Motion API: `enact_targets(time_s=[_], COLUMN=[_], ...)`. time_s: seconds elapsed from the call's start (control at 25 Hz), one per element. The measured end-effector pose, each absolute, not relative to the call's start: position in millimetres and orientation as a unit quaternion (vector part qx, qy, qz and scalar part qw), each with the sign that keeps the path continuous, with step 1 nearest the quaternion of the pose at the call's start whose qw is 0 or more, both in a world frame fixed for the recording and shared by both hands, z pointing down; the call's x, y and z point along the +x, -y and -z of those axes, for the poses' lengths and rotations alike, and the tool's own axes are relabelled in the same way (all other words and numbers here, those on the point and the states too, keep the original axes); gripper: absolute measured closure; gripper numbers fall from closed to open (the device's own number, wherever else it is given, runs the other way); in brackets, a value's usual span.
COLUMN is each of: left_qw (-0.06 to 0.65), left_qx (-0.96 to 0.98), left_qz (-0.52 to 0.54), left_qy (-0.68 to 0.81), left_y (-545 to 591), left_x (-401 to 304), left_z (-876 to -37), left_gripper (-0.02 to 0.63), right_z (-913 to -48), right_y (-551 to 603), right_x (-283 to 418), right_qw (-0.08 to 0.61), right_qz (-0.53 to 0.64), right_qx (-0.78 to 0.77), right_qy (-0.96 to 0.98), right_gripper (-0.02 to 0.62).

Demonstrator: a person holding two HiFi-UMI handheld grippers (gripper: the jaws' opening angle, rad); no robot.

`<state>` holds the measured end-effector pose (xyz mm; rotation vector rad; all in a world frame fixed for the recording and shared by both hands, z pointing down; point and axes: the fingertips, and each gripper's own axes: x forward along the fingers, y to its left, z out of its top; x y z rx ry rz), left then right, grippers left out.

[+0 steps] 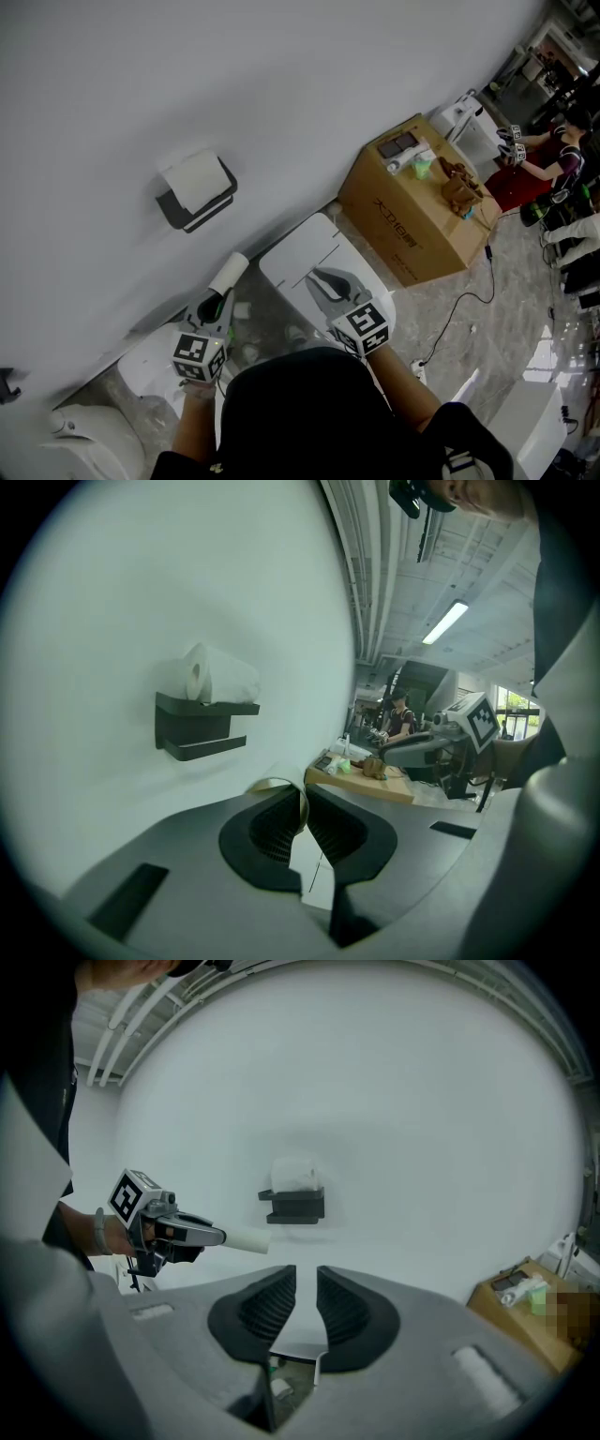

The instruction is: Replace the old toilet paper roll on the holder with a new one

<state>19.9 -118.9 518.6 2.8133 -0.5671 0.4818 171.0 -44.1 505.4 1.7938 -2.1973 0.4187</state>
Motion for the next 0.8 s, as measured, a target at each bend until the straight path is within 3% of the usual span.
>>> enact_targets(time_s=[0.8], left_qw=[0.12], left_qx=[0.956], left_qz=[-0.162], left_qy=[0.214], left_y=[117], left_x=[-3], left_z=[-518], left_gripper=[0.574], right_z=[-502], right_y=[49], right_x=[158], right_qw=[0.132], right_qz=[-0.144], right_qx=[0.613], right_qy=[0.765], right_gripper=[0.53])
